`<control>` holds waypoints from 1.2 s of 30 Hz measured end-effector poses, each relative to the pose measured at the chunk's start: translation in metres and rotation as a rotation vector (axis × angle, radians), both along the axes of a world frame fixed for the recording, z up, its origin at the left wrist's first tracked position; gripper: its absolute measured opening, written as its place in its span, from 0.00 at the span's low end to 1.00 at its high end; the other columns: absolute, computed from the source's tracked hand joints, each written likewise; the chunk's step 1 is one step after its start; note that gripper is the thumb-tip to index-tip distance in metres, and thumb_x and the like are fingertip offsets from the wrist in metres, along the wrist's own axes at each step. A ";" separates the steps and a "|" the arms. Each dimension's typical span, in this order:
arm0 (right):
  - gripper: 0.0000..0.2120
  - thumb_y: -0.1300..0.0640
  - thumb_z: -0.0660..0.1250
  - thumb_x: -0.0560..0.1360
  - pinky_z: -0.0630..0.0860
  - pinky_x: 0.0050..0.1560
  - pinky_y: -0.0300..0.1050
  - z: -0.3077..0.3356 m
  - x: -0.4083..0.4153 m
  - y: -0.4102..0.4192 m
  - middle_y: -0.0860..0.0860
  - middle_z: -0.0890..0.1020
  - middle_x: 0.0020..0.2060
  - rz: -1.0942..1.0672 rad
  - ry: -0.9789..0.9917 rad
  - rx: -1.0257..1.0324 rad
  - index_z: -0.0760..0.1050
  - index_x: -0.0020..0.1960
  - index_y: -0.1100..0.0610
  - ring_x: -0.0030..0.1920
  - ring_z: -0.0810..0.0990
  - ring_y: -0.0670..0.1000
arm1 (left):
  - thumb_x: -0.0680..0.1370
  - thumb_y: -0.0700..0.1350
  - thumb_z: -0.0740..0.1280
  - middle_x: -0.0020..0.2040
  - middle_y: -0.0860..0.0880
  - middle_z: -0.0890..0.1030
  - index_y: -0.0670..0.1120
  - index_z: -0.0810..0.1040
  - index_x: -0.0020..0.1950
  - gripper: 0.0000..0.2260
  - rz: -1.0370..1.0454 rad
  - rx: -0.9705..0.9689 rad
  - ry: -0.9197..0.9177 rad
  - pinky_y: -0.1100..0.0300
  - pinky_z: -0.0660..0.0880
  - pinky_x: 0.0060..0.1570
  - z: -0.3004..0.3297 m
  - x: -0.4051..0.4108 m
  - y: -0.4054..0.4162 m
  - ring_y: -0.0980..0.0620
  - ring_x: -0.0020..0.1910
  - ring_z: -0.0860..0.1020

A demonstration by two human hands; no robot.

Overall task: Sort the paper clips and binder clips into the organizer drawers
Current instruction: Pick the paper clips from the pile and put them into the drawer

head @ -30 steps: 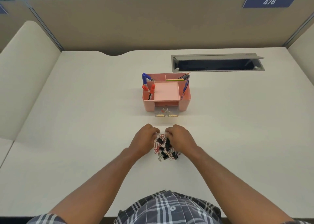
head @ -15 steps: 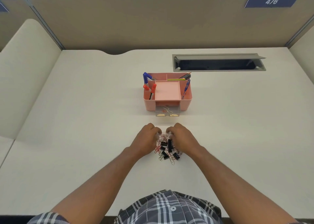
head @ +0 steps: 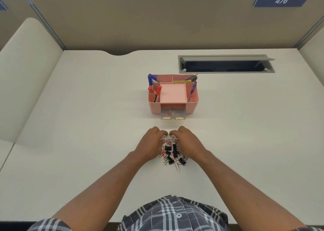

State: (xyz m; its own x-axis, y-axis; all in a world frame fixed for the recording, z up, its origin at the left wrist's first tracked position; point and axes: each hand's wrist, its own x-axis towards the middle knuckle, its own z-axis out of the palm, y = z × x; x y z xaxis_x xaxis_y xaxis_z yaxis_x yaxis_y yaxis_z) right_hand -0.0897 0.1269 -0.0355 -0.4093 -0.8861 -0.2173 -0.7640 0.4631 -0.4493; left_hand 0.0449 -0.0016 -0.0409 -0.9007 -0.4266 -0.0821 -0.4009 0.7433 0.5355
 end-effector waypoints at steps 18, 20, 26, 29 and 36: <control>0.04 0.63 0.64 0.77 0.75 0.45 0.45 0.001 -0.002 -0.005 0.49 0.80 0.44 -0.229 -0.197 -0.027 0.75 0.45 0.56 0.44 0.77 0.49 | 0.75 0.36 0.64 0.51 0.47 0.76 0.43 0.77 0.57 0.11 0.031 -0.022 -0.020 0.59 0.71 0.51 0.000 0.004 -0.003 0.49 0.52 0.73; 0.04 0.62 0.64 0.77 0.76 0.46 0.46 0.002 0.000 -0.005 0.50 0.81 0.44 -0.243 -0.213 -0.030 0.75 0.45 0.56 0.44 0.78 0.49 | 0.75 0.37 0.66 0.50 0.47 0.76 0.43 0.79 0.54 0.08 0.025 -0.023 -0.016 0.57 0.72 0.51 0.000 0.006 -0.005 0.48 0.51 0.73; 0.06 0.62 0.62 0.79 0.76 0.50 0.50 0.003 0.003 -0.006 0.51 0.79 0.49 -0.138 -0.103 -0.004 0.77 0.53 0.56 0.50 0.77 0.53 | 0.77 0.39 0.66 0.49 0.47 0.74 0.44 0.78 0.50 0.04 0.030 -0.034 -0.072 0.59 0.71 0.49 0.002 0.000 -0.005 0.49 0.50 0.73; 0.07 0.61 0.62 0.79 0.75 0.49 0.51 0.004 0.003 -0.006 0.53 0.77 0.50 -0.044 -0.012 0.007 0.77 0.55 0.56 0.52 0.75 0.54 | 0.76 0.38 0.65 0.48 0.47 0.74 0.44 0.78 0.48 0.03 0.027 -0.010 -0.088 0.58 0.71 0.48 0.005 -0.001 -0.006 0.48 0.49 0.72; 0.07 0.68 0.64 0.72 0.72 0.45 0.47 0.010 0.006 -0.006 0.55 0.75 0.48 -0.028 0.060 0.064 0.74 0.48 0.60 0.49 0.73 0.56 | 0.74 0.35 0.64 0.44 0.50 0.73 0.47 0.73 0.43 0.07 0.053 0.007 -0.097 0.59 0.68 0.44 0.009 0.001 -0.003 0.49 0.46 0.72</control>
State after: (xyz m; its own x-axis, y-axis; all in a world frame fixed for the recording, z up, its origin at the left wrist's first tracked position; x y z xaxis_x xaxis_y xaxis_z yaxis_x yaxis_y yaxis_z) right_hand -0.0833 0.1211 -0.0258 -0.4477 -0.8594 -0.2472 -0.7750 0.5108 -0.3721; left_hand 0.0463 -0.0050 -0.0315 -0.8644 -0.4730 -0.1705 -0.4899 0.7159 0.4975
